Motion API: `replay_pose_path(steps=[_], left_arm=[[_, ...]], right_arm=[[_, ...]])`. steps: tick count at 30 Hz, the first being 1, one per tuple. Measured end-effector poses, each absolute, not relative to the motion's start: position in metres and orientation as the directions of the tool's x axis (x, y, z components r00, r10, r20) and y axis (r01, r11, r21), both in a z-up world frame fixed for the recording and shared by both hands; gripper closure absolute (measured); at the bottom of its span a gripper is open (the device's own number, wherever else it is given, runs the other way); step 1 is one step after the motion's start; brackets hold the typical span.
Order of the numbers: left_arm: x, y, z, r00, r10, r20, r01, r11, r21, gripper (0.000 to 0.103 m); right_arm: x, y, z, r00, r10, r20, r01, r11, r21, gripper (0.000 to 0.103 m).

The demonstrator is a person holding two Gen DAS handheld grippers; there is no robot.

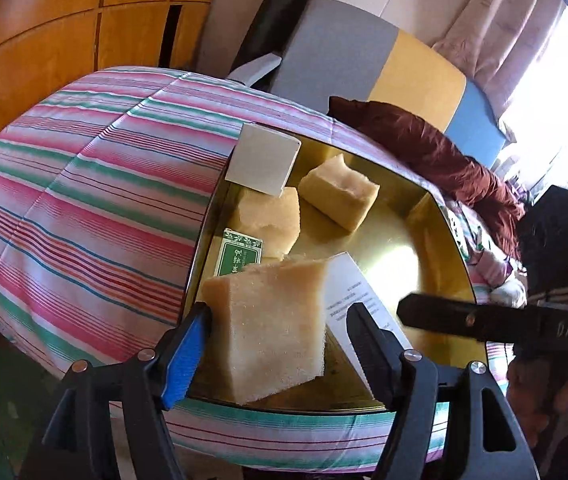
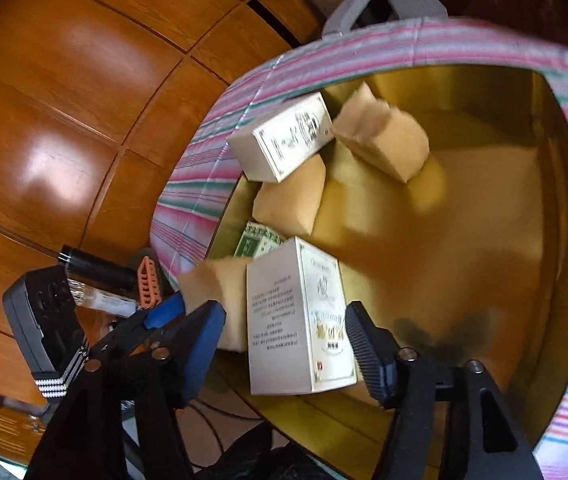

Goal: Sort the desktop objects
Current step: 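Carry both items over the gold tray and open both tools to release them, then move both tools back from the tray toward the pile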

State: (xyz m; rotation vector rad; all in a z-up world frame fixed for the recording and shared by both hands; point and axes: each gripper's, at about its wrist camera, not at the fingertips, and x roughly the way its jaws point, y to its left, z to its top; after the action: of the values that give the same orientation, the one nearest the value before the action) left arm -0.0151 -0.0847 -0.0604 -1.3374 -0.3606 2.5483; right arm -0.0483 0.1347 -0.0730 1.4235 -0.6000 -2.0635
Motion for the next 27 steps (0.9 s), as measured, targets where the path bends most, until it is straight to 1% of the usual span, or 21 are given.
replay_pose_path(steps=[4,6,8,12,15,17,21,25,27], left_arm=[[-0.014,-0.095,-0.057,-0.582,0.298,-0.757,-0.023,-0.936,-0.351,0.034],[-0.013,-0.098,-0.052,-0.609,0.252,-0.752,0.014,-0.944,-0.328,0.033],[-0.013,-0.101,-0.049,-0.616,0.272,-0.739,0.007,-0.937,-0.35,0.033],[-0.011,-0.099,-0.041,-0.641,0.263,-0.721,0.001,-0.939,-0.343,0.033],[-0.01,-0.095,-0.04,-0.646,0.25,-0.721,-0.004,-0.946,-0.325,0.033],[-0.007,-0.093,-0.038,-0.644,0.252,-0.722,-0.013,-0.948,-0.319,0.033],[-0.004,-0.087,-0.035,-0.649,0.243,-0.721,-0.034,-0.956,-0.292,0.033],[-0.002,-0.075,-0.035,-0.644,0.243,-0.725,-0.068,-0.963,-0.262,0.035],[-0.001,-0.068,-0.035,-0.647,0.239,-0.724,-0.086,-0.966,-0.242,0.035]], right_arm=[[-0.044,0.135,-0.081,-0.246,-0.711,-0.659,0.179,-0.701,0.69,0.034],[-0.041,0.127,-0.083,-0.206,-0.755,-0.622,0.195,-0.655,0.73,0.032],[-0.038,0.117,-0.083,-0.187,-0.774,-0.605,0.229,-0.634,0.739,0.03],[-0.034,0.111,-0.08,-0.198,-0.765,-0.612,0.251,-0.643,0.723,0.028],[-0.028,0.121,-0.072,-0.239,-0.735,-0.635,0.267,-0.678,0.684,0.026],[-0.023,0.131,-0.064,-0.277,-0.707,-0.65,0.277,-0.707,0.651,0.023],[-0.014,0.145,-0.051,-0.37,-0.606,-0.704,0.297,-0.795,0.529,0.02],[-0.002,0.159,-0.041,-0.447,-0.515,-0.732,0.306,-0.857,0.416,0.02],[0.006,0.167,-0.036,-0.498,-0.448,-0.743,0.309,-0.892,0.331,0.019]])
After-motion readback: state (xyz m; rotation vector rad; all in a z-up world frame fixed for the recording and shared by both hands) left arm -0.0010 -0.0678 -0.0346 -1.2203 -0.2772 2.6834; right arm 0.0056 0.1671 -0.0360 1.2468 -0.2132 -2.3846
